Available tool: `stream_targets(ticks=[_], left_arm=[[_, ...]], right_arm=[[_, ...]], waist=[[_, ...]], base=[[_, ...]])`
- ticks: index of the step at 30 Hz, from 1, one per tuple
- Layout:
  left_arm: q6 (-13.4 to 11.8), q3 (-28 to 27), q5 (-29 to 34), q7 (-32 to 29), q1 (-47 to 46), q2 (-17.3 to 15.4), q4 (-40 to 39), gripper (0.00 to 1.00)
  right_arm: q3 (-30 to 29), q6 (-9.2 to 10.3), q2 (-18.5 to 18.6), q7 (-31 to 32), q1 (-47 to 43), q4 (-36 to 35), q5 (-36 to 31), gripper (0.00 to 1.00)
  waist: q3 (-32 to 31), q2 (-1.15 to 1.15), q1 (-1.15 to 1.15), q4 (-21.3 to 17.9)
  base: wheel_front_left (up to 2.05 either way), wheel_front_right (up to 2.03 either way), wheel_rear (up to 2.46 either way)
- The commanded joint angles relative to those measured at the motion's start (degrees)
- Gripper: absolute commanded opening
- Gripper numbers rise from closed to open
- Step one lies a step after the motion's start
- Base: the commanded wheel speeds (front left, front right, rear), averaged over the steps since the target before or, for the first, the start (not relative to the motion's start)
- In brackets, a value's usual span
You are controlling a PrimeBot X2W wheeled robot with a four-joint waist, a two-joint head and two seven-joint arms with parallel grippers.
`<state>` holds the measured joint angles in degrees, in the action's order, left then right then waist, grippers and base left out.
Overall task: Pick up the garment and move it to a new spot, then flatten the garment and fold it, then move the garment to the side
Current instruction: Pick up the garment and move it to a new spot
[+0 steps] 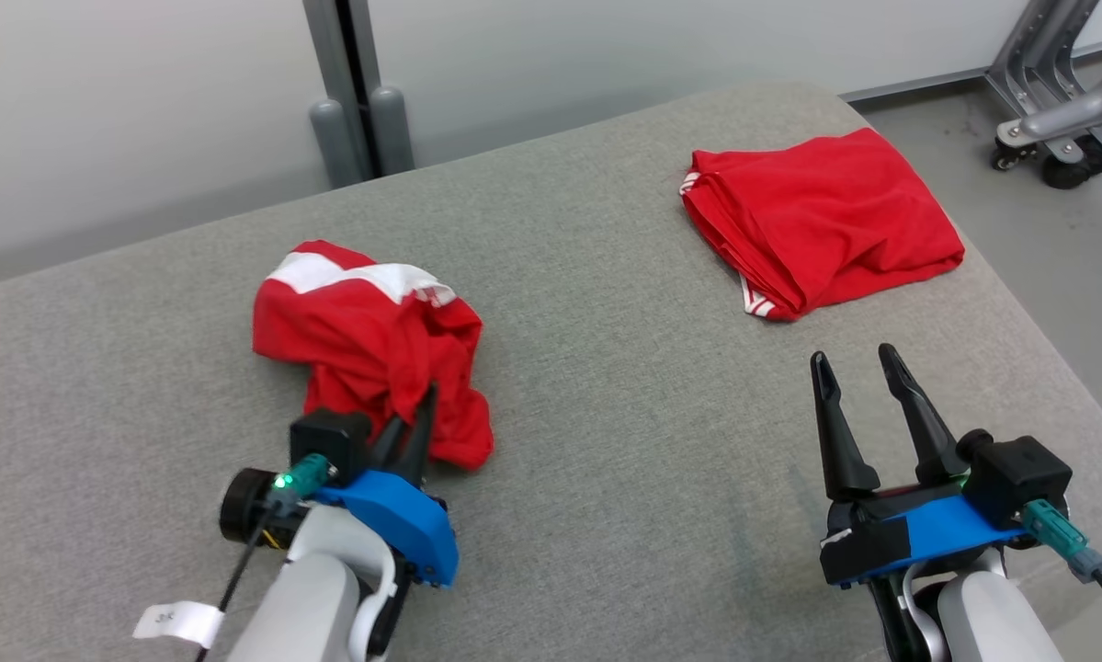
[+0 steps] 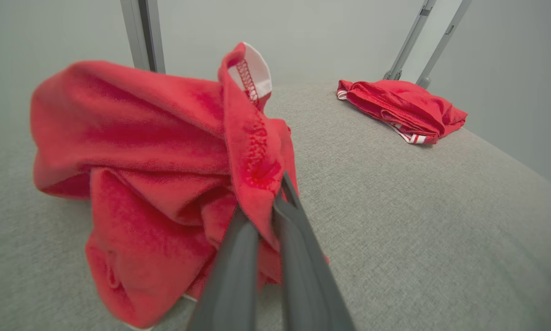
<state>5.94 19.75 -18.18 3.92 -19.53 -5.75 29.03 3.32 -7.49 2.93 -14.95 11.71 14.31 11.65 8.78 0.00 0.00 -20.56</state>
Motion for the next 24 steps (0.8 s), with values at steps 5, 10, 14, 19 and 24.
stream_targets(ticks=[5,10,14,19,24], left_arm=[[0.1,2.1,-0.4,4.1,0.8,1.4,0.6,1.00],[-1.5,1.0,-0.3,8.0,0.6,1.1,-1.3,1.00],[-3.2,-1.6,-0.7,9.9,2.3,-0.6,-3.6,1.00],[-5.5,-5.6,-1.0,11.0,5.1,-3.0,-6.8,1.00],[-7.2,-9.5,-0.3,11.3,8.3,-4.4,-11.3,1.00]], right_arm=[[0.1,-0.03,0.0,-0.3,-1.2,0.5,-0.4,1.00],[-0.3,-0.02,0.0,-0.3,-1.9,0.7,-0.8,1.00],[-0.8,-0.03,0.0,0.0,-2.8,0.8,-1.1,1.00],[-1.4,-0.02,0.0,0.3,-3.8,0.4,-1.2,1.00],[-1.8,-0.02,0.0,0.5,-4.0,0.2,-1.4,1.00]], waist=[[-1.4,0.00,0.00,2.0],[-2.8,0.00,0.00,4.1],[-3.8,0.00,0.00,6.1],[-5.0,0.00,0.00,9.0],[-5.7,0.00,0.00,11.8]], base=[[0.00,0.00,0.00],[0.00,0.00,0.00],[0.00,0.00,0.00],[0.00,0.00,0.00],[0.00,0.00,0.00]])
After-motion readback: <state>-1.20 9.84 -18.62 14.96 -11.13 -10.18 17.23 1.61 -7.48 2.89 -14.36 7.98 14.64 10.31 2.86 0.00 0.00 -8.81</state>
